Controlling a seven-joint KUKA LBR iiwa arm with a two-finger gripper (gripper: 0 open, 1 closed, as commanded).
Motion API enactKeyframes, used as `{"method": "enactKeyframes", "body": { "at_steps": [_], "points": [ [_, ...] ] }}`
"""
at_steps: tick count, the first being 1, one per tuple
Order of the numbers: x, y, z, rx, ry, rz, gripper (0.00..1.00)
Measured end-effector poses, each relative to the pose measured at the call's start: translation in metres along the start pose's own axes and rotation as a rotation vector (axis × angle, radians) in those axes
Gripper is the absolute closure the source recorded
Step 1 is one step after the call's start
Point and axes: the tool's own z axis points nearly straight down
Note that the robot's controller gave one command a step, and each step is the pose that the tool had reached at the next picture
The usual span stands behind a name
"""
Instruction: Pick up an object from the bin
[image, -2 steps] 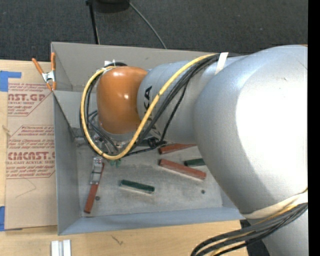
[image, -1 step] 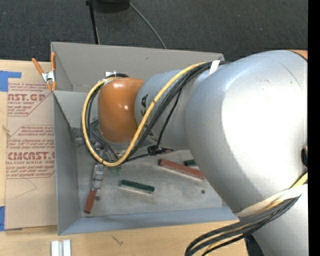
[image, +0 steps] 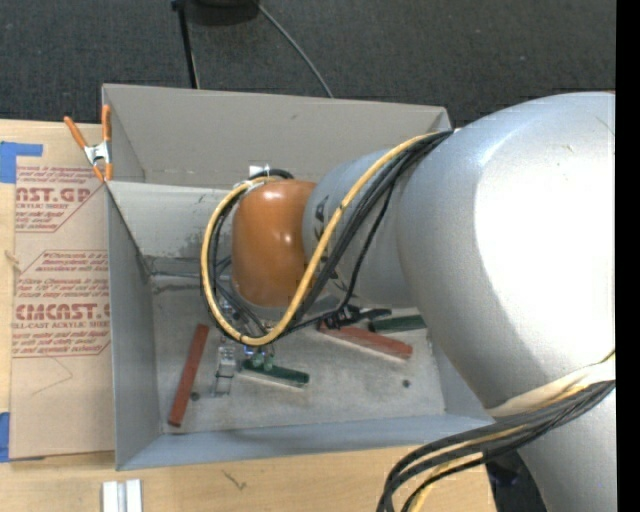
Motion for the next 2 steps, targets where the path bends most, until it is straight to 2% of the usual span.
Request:
{"method": "enactKeyframes", "body": {
  "at_steps": [1,2],
  "points": [
    [0.008,-0.007,0.001,0.003,0.004,0.114,0.00],
    [-0.014,-0.008,0.000,0.001,0.002,0.078,0.00]
  ]
}}
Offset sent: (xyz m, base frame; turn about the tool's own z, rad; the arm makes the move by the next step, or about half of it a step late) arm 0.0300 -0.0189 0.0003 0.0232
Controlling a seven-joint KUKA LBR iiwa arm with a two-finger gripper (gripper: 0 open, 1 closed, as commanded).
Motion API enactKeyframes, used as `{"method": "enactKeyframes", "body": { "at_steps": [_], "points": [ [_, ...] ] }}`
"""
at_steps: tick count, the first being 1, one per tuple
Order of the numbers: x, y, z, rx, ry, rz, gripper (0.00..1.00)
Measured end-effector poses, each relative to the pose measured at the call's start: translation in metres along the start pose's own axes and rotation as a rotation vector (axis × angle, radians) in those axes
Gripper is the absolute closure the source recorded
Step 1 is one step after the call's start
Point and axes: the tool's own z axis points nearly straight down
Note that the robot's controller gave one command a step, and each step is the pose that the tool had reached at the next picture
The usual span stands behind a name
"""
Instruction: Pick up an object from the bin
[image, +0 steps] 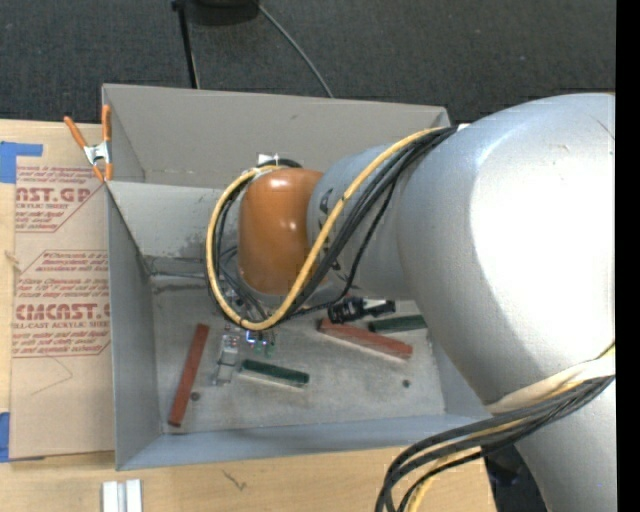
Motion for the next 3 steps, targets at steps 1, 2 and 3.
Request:
{"method": "enactKeyframes", "body": {
  "at_steps": [1,2,3],
  "points": [
    [-0.008,-0.002,-0.001,0.000,-0.003,-0.050,0.00],
    [0.017,-0.050,0.002,-0.002,-0.001,0.003,0.00],
    [-0.007,-0.078,0.005,-0.001,-0.002,0.129,1.00]
  ]
}}
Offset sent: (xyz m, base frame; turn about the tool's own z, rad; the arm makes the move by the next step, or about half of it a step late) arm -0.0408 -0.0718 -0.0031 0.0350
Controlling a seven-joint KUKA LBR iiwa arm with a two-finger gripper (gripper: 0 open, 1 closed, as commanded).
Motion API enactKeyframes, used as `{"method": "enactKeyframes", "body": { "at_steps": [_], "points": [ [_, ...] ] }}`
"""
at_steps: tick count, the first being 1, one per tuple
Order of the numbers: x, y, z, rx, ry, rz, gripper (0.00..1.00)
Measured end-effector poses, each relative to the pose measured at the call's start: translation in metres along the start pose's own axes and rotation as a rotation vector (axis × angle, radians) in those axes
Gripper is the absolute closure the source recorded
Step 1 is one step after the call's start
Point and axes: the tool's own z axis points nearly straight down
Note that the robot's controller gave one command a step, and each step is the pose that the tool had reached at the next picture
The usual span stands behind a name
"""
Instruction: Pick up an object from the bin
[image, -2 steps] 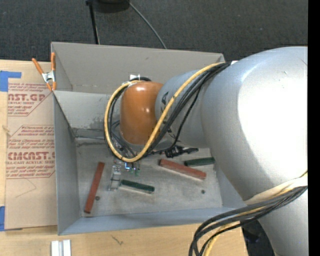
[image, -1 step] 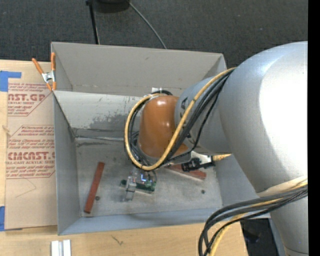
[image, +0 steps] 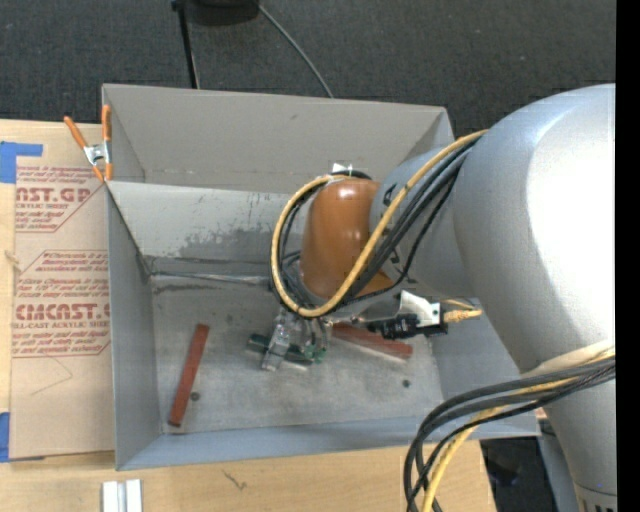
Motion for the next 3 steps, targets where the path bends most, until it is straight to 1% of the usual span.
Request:
{"method": "enactKeyframes", "body": {
  "at_steps": [1,2,3],
  "points": [
    [0.000,0.000,0.000,0.000,0.000,0.000,1.00],
    [0.013,0.043,-0.165,-0.002,-0.002,0.016,1.00],
    [0.014,0.043,-0.164,-0.001,0.000,0.017,1.00]
  ]
}}
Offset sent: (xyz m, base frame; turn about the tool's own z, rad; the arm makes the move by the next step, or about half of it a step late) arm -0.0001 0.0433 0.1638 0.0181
